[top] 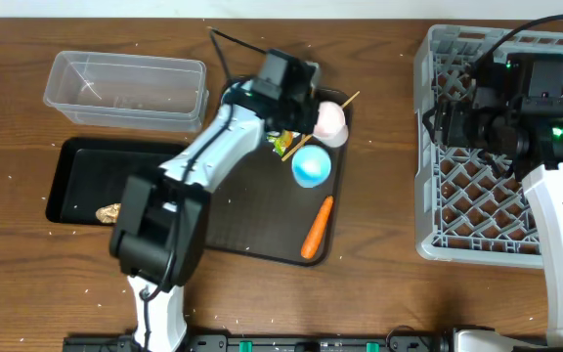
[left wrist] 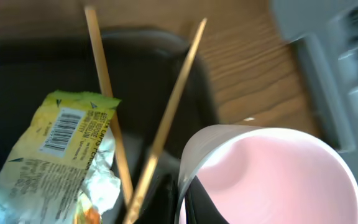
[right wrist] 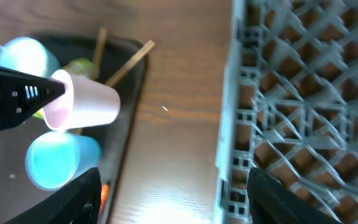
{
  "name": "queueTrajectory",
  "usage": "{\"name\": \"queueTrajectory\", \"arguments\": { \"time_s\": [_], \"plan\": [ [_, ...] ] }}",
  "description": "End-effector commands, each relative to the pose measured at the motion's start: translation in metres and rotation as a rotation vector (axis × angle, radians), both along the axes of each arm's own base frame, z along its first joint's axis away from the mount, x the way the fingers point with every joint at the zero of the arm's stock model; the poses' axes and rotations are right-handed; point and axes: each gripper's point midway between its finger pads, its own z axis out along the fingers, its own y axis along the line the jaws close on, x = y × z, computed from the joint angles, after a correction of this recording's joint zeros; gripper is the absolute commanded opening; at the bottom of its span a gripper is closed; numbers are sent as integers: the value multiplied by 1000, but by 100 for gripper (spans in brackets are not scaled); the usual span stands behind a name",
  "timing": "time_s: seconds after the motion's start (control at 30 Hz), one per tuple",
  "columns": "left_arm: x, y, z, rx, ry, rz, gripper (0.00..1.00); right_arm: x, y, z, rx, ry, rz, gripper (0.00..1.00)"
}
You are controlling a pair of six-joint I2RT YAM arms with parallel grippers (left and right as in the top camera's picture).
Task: Sort waste into correct bins and load items into the dishwasher rack
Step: 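Grasp the pink cup with the left gripper and lift it, then hand the pink cup from the left gripper to the right gripper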
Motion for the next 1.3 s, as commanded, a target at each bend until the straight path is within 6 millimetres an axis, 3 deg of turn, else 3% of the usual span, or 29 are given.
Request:
{"name": "queueTrajectory", "arguments": {
  "time_s": [0.0, 0.23, 0.47, 0.73, 1.27],
  "plan": [
    [-5, 0, 74, -254, -6, -75, 6, 3, 22, 10, 93, -45, 104, 68],
    [-26, 33, 128, -627, 97, -278, 6, 6, 74, 43, 293, -207, 420, 71],
    [-46, 53, 165, -822, 98, -440, 6, -1, 119, 58, 559, -365, 710, 69],
    [-50, 47, 166, -826, 90, -470, 6, 4, 147, 34, 669, -390, 719, 70],
    [-51, 37, 162, -796, 68, -479, 6, -11, 202, 34, 688, -439, 782, 69]
  ]
}}
